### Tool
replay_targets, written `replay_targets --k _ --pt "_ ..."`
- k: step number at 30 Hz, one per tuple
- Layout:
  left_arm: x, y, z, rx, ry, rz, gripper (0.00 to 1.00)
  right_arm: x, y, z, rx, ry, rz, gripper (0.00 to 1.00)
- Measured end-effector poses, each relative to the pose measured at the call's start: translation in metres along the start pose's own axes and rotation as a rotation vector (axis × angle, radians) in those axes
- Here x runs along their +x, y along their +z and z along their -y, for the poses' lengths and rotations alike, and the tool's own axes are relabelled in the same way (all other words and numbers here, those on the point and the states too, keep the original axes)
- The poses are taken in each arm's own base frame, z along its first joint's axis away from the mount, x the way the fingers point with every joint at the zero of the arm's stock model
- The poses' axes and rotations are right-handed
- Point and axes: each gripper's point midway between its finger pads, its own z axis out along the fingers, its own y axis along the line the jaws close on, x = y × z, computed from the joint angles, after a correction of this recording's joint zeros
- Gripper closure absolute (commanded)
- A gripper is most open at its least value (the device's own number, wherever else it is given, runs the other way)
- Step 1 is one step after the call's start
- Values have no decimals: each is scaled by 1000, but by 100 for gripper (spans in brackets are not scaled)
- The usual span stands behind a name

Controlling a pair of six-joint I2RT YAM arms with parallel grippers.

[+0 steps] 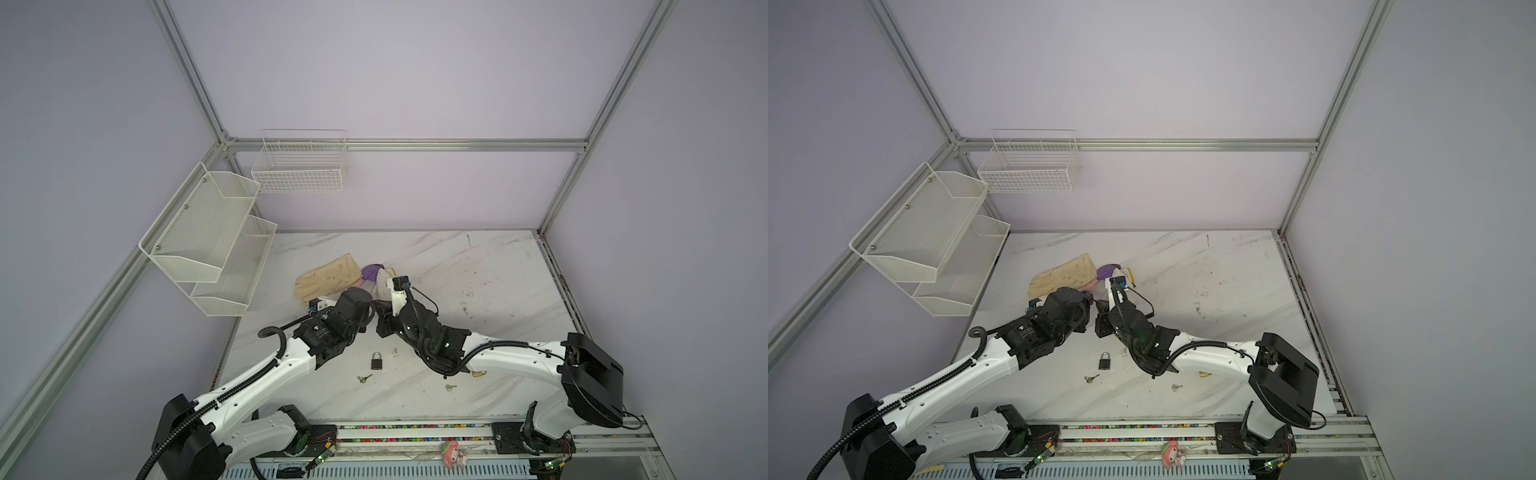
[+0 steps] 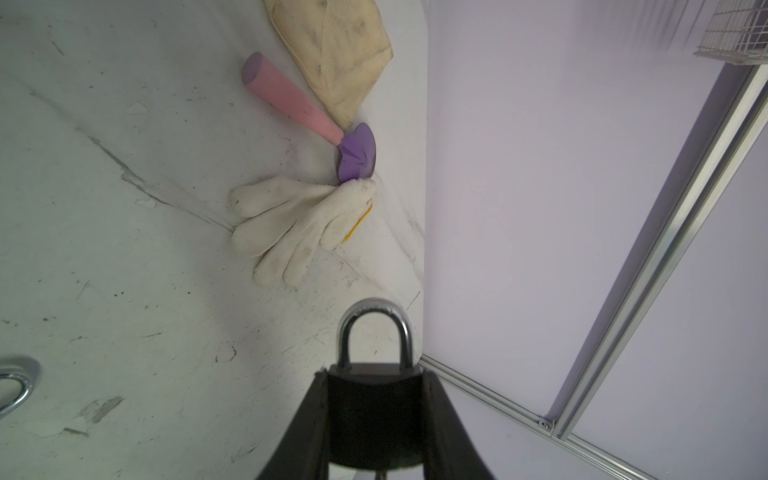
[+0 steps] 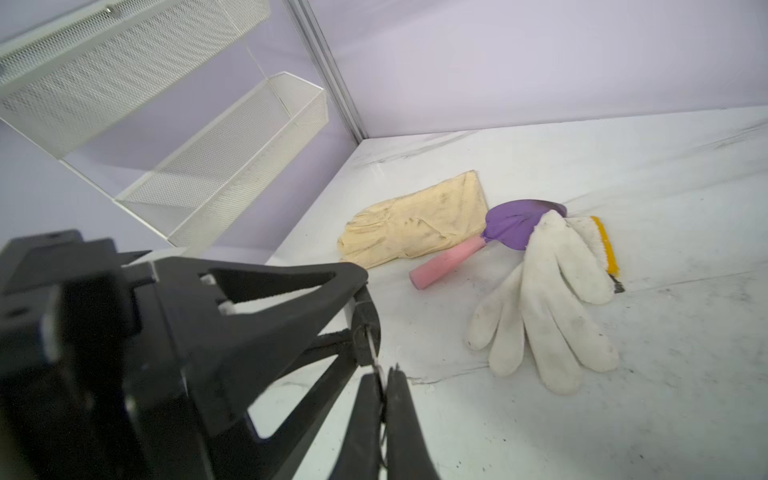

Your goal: Unlock with the key

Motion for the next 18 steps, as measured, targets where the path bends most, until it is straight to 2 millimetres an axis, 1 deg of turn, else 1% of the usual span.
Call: replay_targets --k 3,5,8,11,14,16,18 --pt "-1 0 4 21 13 16 100 -5 3 1 -70 131 -4 100" --pt "-1 0 6 33 14 25 100 -7 3 2 -73 158 -7 100" --pt "0 0 8 39 15 24 100 -8 2 1 -16 98 12 100" --pt "3 -2 9 44 15 16 100 -8 -1 1 41 -58 50 100" --pt "3 -2 8 41 31 17 100 -7 0 0 58 -178 62 100" --pt "2 -1 6 36 41 23 100 -6 1 -1 45 -202 57 100" --pt "-1 0 5 31 52 40 100 -6 6 -1 2 -147 33 100"
